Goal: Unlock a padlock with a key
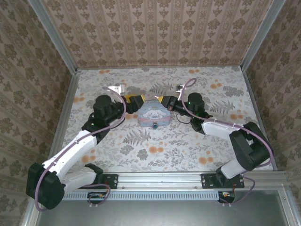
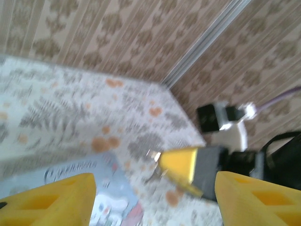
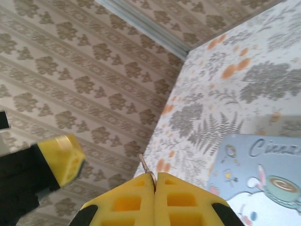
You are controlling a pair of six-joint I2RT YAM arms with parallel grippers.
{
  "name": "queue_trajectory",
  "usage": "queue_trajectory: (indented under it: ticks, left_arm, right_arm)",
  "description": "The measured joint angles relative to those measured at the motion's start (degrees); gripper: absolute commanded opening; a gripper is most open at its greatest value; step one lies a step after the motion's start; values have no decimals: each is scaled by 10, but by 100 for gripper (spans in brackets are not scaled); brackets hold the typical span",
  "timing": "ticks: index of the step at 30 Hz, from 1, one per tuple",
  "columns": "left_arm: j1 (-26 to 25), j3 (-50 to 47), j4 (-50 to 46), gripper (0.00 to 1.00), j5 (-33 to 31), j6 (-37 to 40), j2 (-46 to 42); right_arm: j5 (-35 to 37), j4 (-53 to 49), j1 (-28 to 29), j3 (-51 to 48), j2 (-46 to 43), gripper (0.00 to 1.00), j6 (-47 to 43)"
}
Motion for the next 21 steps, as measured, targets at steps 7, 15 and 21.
queue_trajectory:
  ticks: [7, 15, 21]
  left_arm:
    - [-72, -81, -47, 74, -41, 31, 42]
    - [-131, -113, -4, 75, -69, 59, 159]
    - [-137, -107, 44, 75, -79, 68, 237]
  right_arm:
    - [37, -63, -2, -10, 0, 0, -35]
    - [38, 5, -6, -19, 90, 0, 10]
    - [39, 35, -6, -29, 113, 0, 32]
